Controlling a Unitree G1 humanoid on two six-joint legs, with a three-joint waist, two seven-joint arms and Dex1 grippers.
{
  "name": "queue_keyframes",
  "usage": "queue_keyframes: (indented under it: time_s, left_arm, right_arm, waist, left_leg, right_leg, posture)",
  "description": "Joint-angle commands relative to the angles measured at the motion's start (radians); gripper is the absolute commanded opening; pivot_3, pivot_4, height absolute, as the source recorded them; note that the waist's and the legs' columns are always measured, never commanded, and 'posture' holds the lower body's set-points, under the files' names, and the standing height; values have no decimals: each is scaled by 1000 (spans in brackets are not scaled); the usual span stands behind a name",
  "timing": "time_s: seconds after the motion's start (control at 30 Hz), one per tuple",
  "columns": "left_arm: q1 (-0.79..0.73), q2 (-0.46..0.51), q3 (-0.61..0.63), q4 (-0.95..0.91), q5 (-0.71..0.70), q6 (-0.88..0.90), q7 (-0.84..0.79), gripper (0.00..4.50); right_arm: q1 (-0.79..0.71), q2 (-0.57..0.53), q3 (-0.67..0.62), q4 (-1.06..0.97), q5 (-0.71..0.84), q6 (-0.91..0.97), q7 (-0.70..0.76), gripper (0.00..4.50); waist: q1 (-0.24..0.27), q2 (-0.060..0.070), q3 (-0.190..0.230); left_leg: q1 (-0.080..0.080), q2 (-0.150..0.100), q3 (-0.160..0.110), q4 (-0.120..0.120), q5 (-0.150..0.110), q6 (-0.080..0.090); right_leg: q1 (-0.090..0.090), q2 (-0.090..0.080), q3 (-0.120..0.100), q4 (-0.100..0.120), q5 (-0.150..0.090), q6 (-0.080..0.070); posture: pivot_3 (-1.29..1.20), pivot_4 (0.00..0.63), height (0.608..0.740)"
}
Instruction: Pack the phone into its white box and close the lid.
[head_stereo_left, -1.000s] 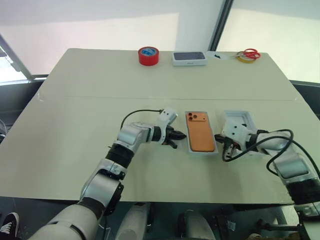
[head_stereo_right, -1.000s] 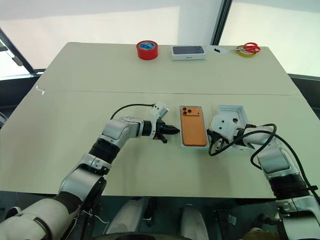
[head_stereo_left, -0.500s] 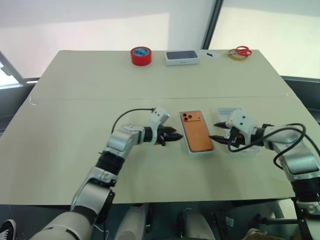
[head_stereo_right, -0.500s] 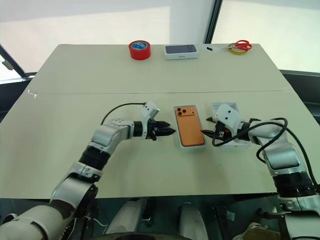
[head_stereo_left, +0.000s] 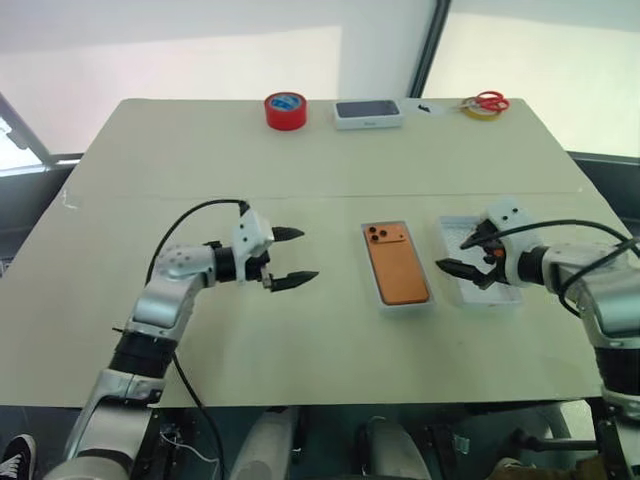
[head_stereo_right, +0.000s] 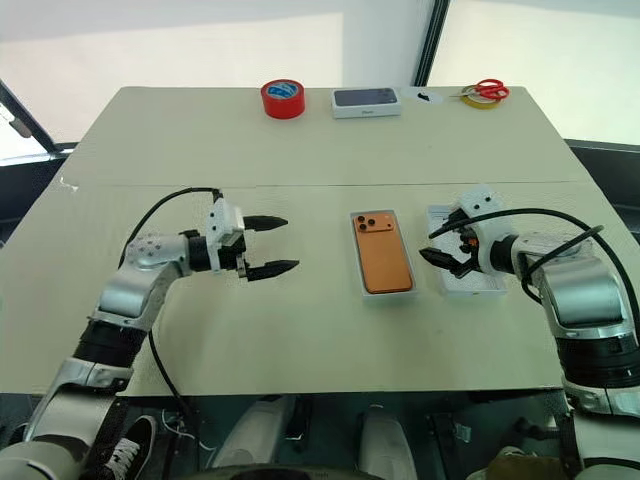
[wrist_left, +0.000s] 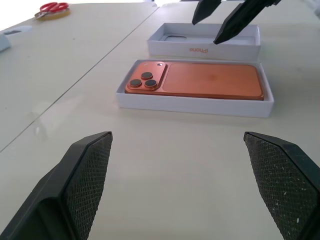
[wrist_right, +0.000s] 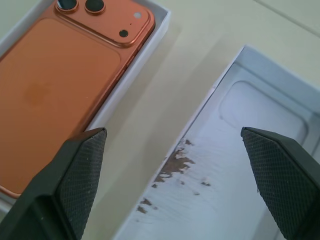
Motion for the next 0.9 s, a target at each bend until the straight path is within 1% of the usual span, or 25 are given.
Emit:
queue_keyframes:
  time_s: [0.03,0.17,0.2,0.3,0.33,0.5,0.67,0.9]
  left_arm:
    - [41,48,53,-59,-81,-3,-77,4426]
    - [96,98,88,-117,-149,13,-136,4426]
    - [103,111,89,-123,-157,28,-145,4426]
    - [118,127,92,-122,-134,3,-130,4426]
    - [123,128,95,-127,-137,6,-123,4426]
    - [167,119,114,-206,-166,32,-82,4426]
    - [211,118,125,-253,-165,26,-46,4426]
    - [245,121,128,-304,-172,40,-12,4426]
  right_arm:
    - [-51,-9,-9,-56,49,204,-36,4500]
    - [-132,-5,11,-37,81,397,-75,4500]
    - [-138,-15,31,-42,88,418,-76,4500]
    - [-168,12,27,-10,125,498,-105,4500]
    - [-181,28,21,13,142,506,-124,4500]
    - [-257,60,83,66,159,506,-201,4500]
    - [-330,88,131,147,132,500,-251,4500]
    - [-353,98,195,202,117,458,-274,4500]
  waist:
    - [-2,0,0]
    - [-11,0,0]
    - [-14,0,0]
    - [-25,0,0]
    - [-27,0,0]
    - [-46,0,0]
    - [-49,1,0]
    - [-49,1,0]
  left_leg:
    - [0,0,0,-1,0,0]
    - [-1,0,1,-3,0,0]
    - [-1,0,1,-4,0,0]
    - [-1,0,1,-5,1,0]
    - [-1,0,1,-5,1,0]
    - [-1,0,2,-6,1,-1]
    - [-1,0,2,-7,1,-1]
    - [-1,0,2,-7,1,-1]
  right_leg:
    - [0,0,0,0,0,0]
    - [-3,0,1,0,0,0]
    - [-3,0,1,0,0,0]
    - [-3,0,1,0,0,0]
    - [-3,-1,1,0,0,0]
    - [-5,-1,1,0,2,3]
    - [-5,0,1,0,2,3]
    - [-5,0,1,0,2,3]
  posture:
    - [0,150,738]
    - [0,150,738]
    - [0,150,738]
    - [0,150,738]
    - [0,150,738]
    - [0,150,738]
    - [0,150,738]
    - [0,150,738]
